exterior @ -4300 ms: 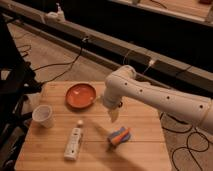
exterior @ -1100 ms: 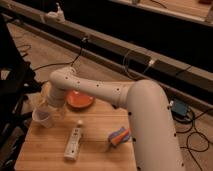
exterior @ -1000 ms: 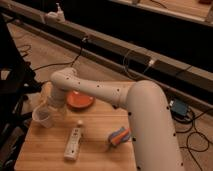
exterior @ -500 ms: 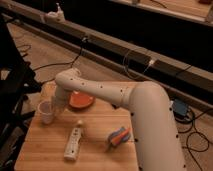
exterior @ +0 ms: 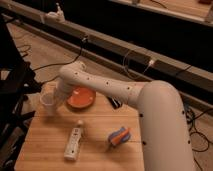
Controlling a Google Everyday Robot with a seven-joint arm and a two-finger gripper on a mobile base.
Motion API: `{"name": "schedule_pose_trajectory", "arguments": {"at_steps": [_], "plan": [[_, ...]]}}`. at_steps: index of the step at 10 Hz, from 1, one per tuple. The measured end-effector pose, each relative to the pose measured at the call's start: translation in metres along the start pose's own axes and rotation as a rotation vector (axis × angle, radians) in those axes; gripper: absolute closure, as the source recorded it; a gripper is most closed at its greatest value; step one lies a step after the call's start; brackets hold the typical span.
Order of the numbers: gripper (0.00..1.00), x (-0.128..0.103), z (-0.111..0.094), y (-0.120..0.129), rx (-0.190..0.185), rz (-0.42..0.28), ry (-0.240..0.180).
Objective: Place the ceramic cup in the ceramic bowl
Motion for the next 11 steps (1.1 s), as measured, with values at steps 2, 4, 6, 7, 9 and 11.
{"name": "schedule_pose_trajectory", "arguments": {"at_steps": [2, 4, 6, 7, 9, 11], "plan": [[1.0, 0.028, -0.037, -0.008, 0.064, 0.048, 0.07], [1.0, 0.084, -0.096, 0.019, 0.115, 0.174, 0.194], [1.0, 0.11, -0.121, 0.052, 0.124, 0.265, 0.238], [1.0, 0.109, -0.12, 0.051, 0.124, 0.264, 0.236], [1.0, 0.109, -0.121, 0.052, 0.124, 0.265, 0.238], [0.99, 0.115, -0.119, 0.054, 0.12, 0.275, 0.243]]}}
